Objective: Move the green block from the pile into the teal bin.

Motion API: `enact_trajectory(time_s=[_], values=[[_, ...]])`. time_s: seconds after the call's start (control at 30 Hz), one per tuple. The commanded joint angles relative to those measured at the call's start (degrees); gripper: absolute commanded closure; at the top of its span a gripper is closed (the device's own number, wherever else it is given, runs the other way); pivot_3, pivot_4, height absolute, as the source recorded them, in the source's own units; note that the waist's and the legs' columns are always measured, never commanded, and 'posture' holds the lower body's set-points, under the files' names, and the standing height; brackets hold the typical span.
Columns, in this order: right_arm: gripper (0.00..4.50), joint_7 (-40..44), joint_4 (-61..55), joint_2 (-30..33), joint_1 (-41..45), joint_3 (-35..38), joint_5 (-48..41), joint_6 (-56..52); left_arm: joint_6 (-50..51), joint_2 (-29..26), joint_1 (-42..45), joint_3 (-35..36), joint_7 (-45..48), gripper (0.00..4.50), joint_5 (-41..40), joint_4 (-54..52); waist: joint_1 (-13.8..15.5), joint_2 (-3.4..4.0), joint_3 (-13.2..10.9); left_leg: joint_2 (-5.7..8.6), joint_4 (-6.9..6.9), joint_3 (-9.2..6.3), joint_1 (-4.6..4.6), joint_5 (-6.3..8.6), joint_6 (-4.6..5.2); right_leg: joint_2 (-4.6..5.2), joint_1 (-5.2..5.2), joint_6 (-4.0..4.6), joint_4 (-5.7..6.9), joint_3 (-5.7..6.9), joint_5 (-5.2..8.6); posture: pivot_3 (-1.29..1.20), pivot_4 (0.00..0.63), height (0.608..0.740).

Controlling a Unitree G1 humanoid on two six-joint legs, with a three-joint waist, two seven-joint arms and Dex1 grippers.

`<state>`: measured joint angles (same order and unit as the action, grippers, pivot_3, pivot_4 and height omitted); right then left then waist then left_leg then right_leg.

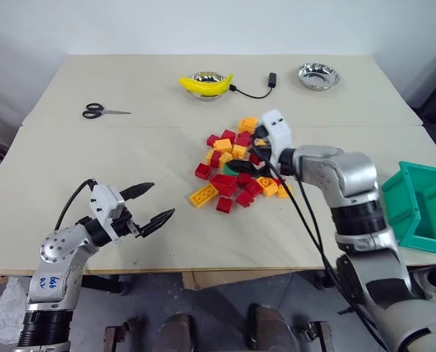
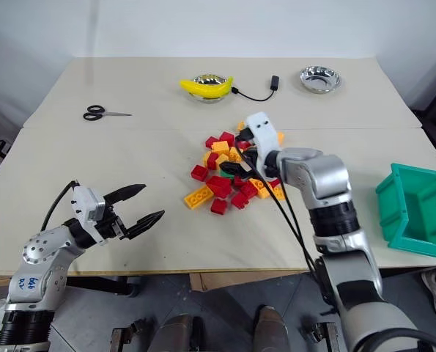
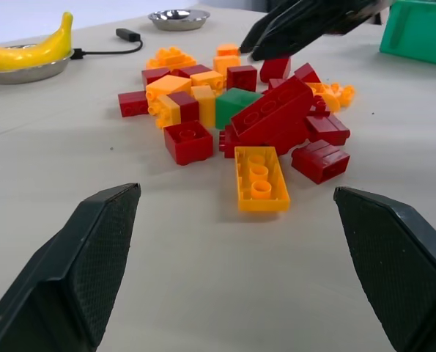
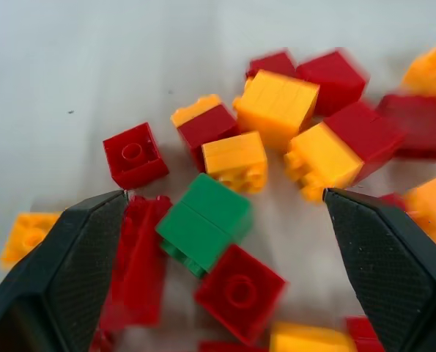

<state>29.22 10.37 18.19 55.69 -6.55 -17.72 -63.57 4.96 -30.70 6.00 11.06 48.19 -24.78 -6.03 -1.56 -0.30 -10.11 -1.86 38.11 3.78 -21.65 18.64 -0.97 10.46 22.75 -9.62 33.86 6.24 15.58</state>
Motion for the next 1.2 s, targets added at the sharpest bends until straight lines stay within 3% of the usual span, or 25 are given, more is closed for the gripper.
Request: enact_trajectory(time_s=[0.03,0.33,0.47,0.67,0.93,1.07,1.2], values=[[0.04,-3.8,4.1,-2.7,2.3,-0.1,2.1,-1.6,-2.3,0.3,0.2,-0.7,1.0,0.0,0.3,-0.9,0.0,0.0,0.0,0.0,0.0,0.0,-0.01,0.0,0.01,0.0,0.0,0.0,0.0,0.01,0.0,0.0,0.15,0.74],[0.04,-8.6,17.3,-9.2,5.0,-1.5,7.8,7.2,-6.0,5.7,-1.1,-3.5,-2.4,0.0,2.1,-1.5,-0.4,0.0,0.0,-0.01,-0.02,0.07,0.01,0.01,0.0,0.0,0.03,0.0,0.02,0.02,0.0,0.0,0.15,0.74],[0.93,-4.4,16.9,-8.7,5.5,-4.9,8.6,6.1,-6.8,6.3,-2.7,-3.7,-3.0,0.0,2.6,-1.8,-0.6,0.0,0.0,-0.01,-0.03,0.07,0.02,0.01,0.0,0.0,0.03,0.0,0.02,0.02,0.0,0.0,0.15,0.74],[2.93,-1.8,14.5,-6.2,5.5,-4.9,8.3,4.5,-7.0,5.8,-1.4,-3.1,-3.7,0.0,2.6,-1.3,-0.2,-0.01,0.0,-0.01,0.0,0.06,0.01,0.01,0.01,0.01,0.03,0.0,0.01,0.02,0.0,0.0,0.15,0.74],[2.98,2.9,8.1,0.9,2.1,6.2,2.1,7.5,-6.4,5.8,-0.6,-3.7,-3.8,0.0,2.2,-1.8,0.0,-0.01,0.0,0.0,-0.01,0.05,-0.05,0.04,0.03,0.01,0.04,0.0,-0.04,0.05,0.0,0.0,0.15,0.74],[2.98,9.5,0.1,7.0,-3.6,15.1,-3.8,14.7,-5.4,6.5,1.5,-6.1,-2.7,0.0,1.8,-2.2,0.0,-0.01,0.0,0.0,-0.04,0.06,-0.07,0.06,0.02,0.01,0.04,0.0,-0.09,0.08,0.0,0.0,0.15,0.74],[2.98,10.3,-5.8,11.2,-8.2,25.7,-9.4,18.0,-4.5,8.1,4.5,-8.2,-1.9,0.0,0.7,-2.0,0.0,-0.01,0.0,0.0,-0.03,0.07,-0.07,0.05,0.02,0.01,0.04,-0.01,-0.1,0.08,0.0,0.0,0.15,0.74]])
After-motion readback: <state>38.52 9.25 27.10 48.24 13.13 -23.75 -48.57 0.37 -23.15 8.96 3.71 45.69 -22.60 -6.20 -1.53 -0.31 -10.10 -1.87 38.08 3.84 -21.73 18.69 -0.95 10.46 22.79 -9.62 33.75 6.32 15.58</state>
